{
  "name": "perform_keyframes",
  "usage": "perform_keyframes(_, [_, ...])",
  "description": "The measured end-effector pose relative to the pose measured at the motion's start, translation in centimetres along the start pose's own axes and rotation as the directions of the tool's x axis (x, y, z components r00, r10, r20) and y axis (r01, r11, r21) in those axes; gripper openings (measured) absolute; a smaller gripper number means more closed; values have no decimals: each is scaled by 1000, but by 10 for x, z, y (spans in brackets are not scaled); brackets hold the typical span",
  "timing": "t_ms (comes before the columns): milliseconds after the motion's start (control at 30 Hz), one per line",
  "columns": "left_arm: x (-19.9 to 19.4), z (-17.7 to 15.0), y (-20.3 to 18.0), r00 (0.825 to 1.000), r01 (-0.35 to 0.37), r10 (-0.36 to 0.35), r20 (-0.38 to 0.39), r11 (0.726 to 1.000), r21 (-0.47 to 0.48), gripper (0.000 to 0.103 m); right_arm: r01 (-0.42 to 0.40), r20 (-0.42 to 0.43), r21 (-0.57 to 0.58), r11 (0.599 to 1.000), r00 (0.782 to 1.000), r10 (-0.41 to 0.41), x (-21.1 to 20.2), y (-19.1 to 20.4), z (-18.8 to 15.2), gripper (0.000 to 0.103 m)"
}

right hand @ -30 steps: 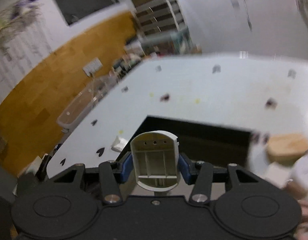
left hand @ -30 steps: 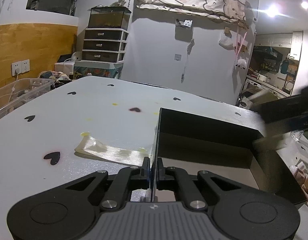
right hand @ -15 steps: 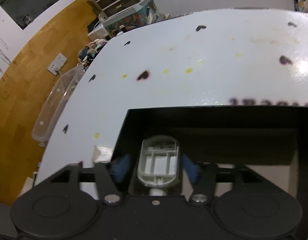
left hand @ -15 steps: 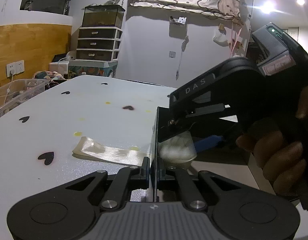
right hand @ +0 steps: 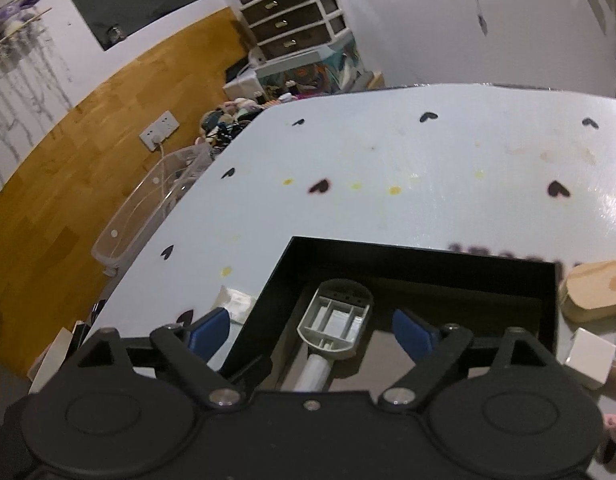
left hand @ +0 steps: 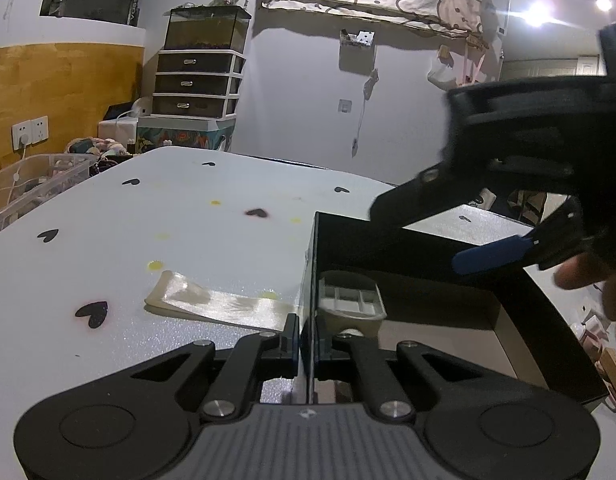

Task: Organize rigid objects
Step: 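Lower the beige tray into the black box and open the right gripper, then move the right gripper to the carved wooden tile and grasp it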

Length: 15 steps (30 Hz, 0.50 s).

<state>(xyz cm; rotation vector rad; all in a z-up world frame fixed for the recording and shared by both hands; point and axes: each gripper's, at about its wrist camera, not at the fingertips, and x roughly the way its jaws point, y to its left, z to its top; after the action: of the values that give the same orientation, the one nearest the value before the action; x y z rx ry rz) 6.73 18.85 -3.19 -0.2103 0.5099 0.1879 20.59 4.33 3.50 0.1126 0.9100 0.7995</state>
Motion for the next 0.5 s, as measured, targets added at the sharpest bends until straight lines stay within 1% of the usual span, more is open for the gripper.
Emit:
perform_keyframes(167, [0,0,-1,1000,0,0,-2,1000,0,6,-12,18,-37,999,1000,13,-18,-2,-6,98])
perform_keyframes(367, [1,0,-1,1000,2,-2,-5,1000,0,6,-4,85,-76,997,996,11,-50,-12,-14,103])
perform_keyframes(500, [1,0,-1,1000,1,-1,-5,1000,-1,6,49,146,-95,994,989,-35,-74,-24,-21,103])
